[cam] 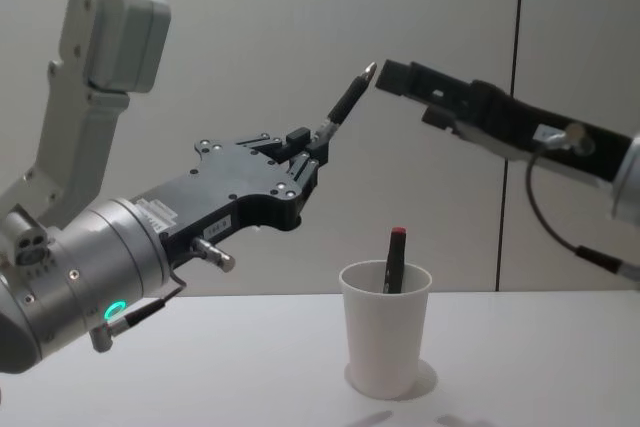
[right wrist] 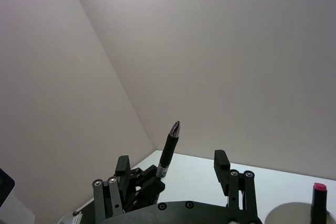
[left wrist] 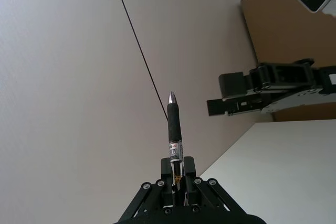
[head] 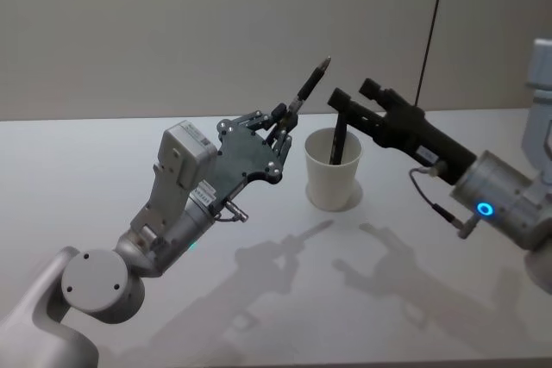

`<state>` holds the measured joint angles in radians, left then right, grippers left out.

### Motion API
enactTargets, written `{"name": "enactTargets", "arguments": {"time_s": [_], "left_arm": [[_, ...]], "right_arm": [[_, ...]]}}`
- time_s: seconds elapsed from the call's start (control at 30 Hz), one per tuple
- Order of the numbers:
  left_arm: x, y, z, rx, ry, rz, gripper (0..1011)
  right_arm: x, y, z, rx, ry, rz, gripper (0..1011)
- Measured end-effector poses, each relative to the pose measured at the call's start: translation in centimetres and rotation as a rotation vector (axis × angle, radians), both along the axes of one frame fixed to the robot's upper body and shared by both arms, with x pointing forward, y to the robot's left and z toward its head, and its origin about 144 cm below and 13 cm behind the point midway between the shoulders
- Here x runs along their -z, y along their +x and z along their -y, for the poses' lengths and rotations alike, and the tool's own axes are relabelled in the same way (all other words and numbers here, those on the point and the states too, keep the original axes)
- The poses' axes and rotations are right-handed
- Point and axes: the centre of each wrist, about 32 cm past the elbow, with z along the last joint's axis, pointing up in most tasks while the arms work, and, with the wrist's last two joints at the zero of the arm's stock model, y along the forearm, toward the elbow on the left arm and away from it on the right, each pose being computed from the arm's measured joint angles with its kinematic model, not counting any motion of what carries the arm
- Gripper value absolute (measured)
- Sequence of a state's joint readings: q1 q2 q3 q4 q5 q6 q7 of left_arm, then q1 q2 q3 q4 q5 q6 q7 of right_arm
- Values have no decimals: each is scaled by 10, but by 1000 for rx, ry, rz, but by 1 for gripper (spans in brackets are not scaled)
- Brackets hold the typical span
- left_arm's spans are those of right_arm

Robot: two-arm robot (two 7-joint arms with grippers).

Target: Place the pen into the pen holder.

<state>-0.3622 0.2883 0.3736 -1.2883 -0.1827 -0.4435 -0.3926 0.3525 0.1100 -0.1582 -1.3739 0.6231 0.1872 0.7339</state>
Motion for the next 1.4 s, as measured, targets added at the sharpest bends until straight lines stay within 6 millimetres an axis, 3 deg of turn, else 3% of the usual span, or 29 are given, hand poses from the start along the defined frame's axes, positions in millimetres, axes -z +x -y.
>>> {"name": "enactTargets", "arguments": {"time_s": [0.97,1.4], "left_arm": [[0,0,0,0,0,0,144],[0,0,0,0,0,0,144]], "right_arm": [[-1,24,-33,-60,27,-31,994],[-2,29,-43,-57,12,-31,668]]}}
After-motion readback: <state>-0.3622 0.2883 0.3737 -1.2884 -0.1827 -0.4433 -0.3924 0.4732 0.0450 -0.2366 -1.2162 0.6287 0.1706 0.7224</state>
